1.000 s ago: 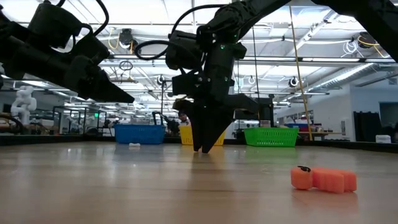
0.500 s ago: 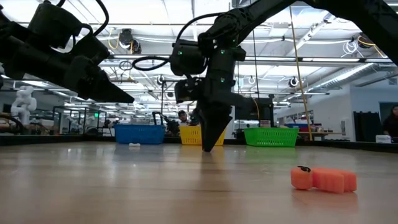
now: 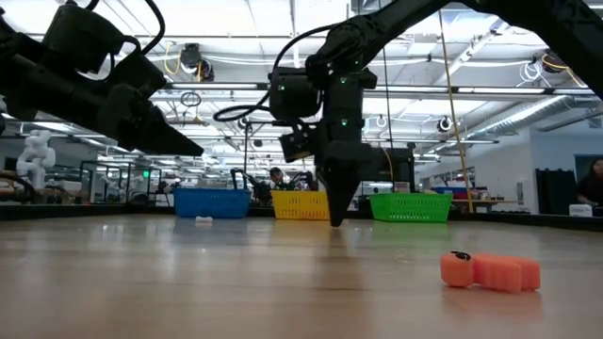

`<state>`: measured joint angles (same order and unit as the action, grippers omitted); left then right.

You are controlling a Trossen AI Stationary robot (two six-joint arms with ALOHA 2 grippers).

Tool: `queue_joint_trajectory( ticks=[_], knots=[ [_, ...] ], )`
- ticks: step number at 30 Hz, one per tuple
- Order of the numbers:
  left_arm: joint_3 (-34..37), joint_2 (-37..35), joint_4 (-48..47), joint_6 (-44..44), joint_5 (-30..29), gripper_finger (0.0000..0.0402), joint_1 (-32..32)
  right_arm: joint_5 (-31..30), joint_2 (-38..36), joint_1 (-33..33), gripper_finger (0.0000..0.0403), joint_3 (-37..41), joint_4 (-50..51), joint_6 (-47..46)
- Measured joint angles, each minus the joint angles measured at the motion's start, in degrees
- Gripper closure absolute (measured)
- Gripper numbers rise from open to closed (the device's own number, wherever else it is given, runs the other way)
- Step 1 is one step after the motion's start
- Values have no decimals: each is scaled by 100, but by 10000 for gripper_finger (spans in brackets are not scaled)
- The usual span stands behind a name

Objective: Sort Halloween decoration
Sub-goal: Put the white bone toy into the green bin

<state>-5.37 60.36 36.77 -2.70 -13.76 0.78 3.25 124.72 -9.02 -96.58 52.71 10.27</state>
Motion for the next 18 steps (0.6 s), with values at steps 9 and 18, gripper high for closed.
queue_joint_trajectory(
  ticks=[9,18],
  knots=[
    [0,0,-4,-61,0,402,4,-198,-638,-238,403,-4,116,-149],
    [0,0,-24,-143,0,402,4,-414,-1290,-1493,403,-15,615,-164]
  ],
)
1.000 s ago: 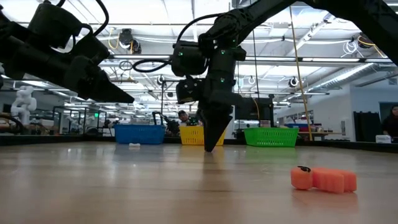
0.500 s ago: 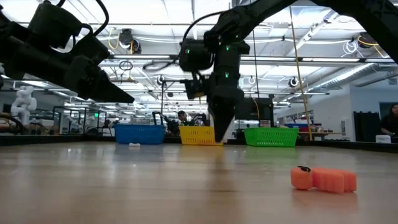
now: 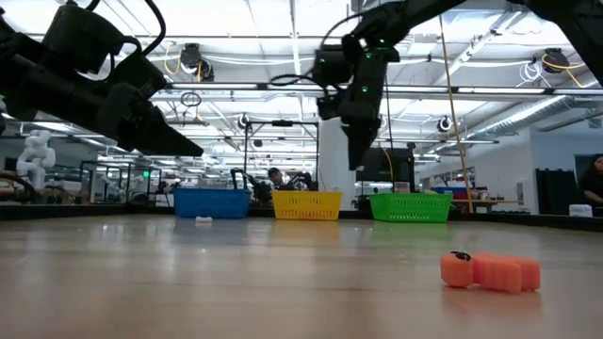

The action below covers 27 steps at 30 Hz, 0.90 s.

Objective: Sort Halloween decoration
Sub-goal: Put the white bone toy into the green bin

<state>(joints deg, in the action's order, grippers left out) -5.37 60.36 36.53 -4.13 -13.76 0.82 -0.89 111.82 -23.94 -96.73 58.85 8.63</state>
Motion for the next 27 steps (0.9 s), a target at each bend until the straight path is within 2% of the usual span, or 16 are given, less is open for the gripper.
queue_joint_trajectory(
  ticks=[8,13,17,21,27],
  knots=[
    [0,0,0,-10,0,402,9,-66,54,-1544,403,99,-203,-31],
    [0,0,0,-14,8,402,9,-34,193,-2198,403,593,-725,-62],
    [0,0,0,-14,20,402,9,231,181,-2435,403,1040,-1080,-71],
    [0,0,1,-45,83,402,9,239,182,-2483,400,1229,-1068,-71],
    [-159,124,-7,-202,155,402,86,226,147,-2374,352,1233,-905,-70]
  ],
)
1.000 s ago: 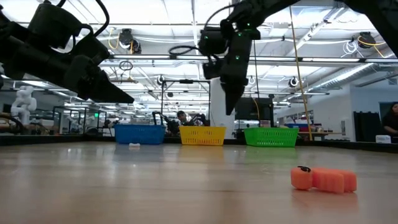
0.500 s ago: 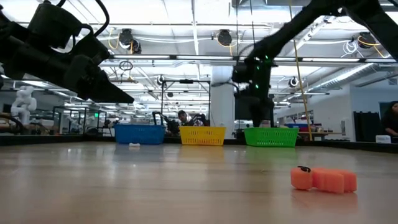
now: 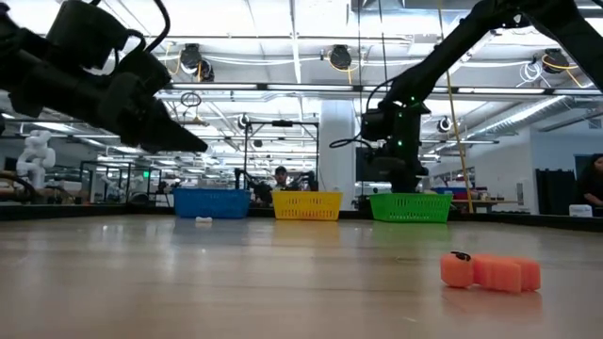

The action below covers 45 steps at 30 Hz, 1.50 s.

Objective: Sort Halloween decoration
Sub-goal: Put the white bone toy into the green bin, then put the orange skeleton toy into the yellow bin

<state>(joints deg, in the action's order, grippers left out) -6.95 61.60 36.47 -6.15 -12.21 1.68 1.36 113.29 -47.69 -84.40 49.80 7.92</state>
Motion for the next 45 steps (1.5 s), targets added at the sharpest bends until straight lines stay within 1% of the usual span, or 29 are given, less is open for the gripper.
queue_joint_trajectory(
  ticks=[3,6,9,11,14,18,20,24,28,31,35,39,42,45],
  knots=[
    [-271,280,-2,58,7,402,152,-3,-153,79,318,-10,47,-67],
    [-637,696,-1,93,10,402,290,8,-464,161,288,-20,143,-61],
    [-1042,1206,-5,94,148,402,399,10,-899,284,278,-16,354,23],
    [-1311,1553,-13,96,367,402,465,17,-1265,382,287,101,304,112],
    [-1723,2066,6,99,641,402,584,24,-1895,495,322,552,-56,134],
    [-2224,2675,9,238,868,402,772,22,-2752,607,384,1464,-667,-85],
    [-2462,2945,11,328,939,402,848,20,-3139,695,397,1963,-1022,-234],
    [-2927,3444,13,349,1168,402,947,23,-3787,946,389,2928,-1840,-567],
    [-3335,3846,9,345,1236,402,1113,22,-4248,1193,398,3641,-2534,-820],
    [-3641,4117,11,251,1233,402,1285,22,-4476,1360,400,4025,-3120,-1007],
    [-4039,4470,4,38,1220,398,1514,22,-4541,1570,401,4253,-3655,-1093],
    [-4401,4821,-15,-332,1217,367,1794,22,-4541,1764,401,4262,-3960,-1093],
    [-4642,5095,1,-575,1214,330,2031,21,-4537,1888,401,4268,-4063,-1093],
    [-4951,5432,-36,-776,1039,291,2283,20,-4537,1991,402,4268,-4166,-1085]
  ],
)
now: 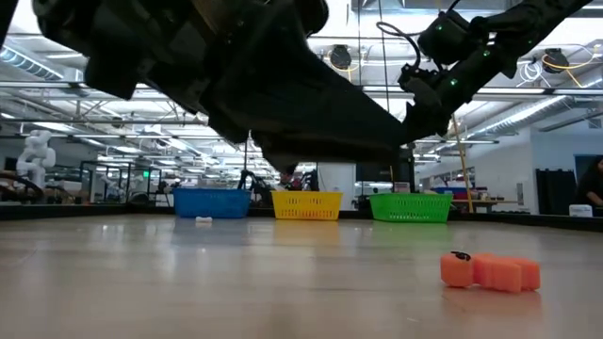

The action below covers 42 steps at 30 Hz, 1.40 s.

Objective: Sort Halloween decoration
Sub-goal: Put the orange skeleton toy into the yellow bin

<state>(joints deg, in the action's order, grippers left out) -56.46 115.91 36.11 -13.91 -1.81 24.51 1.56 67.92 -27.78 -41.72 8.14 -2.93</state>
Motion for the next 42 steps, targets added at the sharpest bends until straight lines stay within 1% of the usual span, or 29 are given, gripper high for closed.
queue_joint_trajectory(
  ticks=[4,8,13,16,18,21,23,27,28,31,33,39,42],
  knots=[
    [-567,477,-411,-83,-527,247,271,-1,0,138,402,1,-18,35],
    [-1183,831,-919,-85,-1006,217,400,-1,0,241,402,1,-19,58],
    [-1745,1187,-1667,-84,-1228,205,413,-2,0,313,403,1,-20,58],
    [-1877,1278,-1785,-66,-1223,206,394,-28,0,316,403,-2,-20,125],
    [-1880,1290,-1848,-70,-1219,214,361,-81,0,316,403,-1,-24,201],
    [-1885,1288,-1961,-77,-1172,249,290,-296,0,316,403,-2,-56,230],
    [-1886,1285,-1996,-53,-1105,286,253,-305,0,316,403,-2,-79,234],
    [-1889,1269,-2135,4,-822,375,130,-306,0,316,403,-2,-74,276],
    [-1891,1250,-2219,80,-801,384,109,-306,0,316,403,-2,-74,277],
    [-1889,1094,-2539,504,-717,386,-1,-306,0,316,403,-2,-72,355],
    [-1872,899,-2893,793,-768,387,-122,-306,0,316,403,-2,-72,377],
    [-1861,105,-4039,1145,-1327,391,-669,-316,0,316,403,-2,-71,381],
    [-1711,-299,-4682,1187,-1445,391,-1061,-342,0,316,403,-2,-119,381]
  ],
)
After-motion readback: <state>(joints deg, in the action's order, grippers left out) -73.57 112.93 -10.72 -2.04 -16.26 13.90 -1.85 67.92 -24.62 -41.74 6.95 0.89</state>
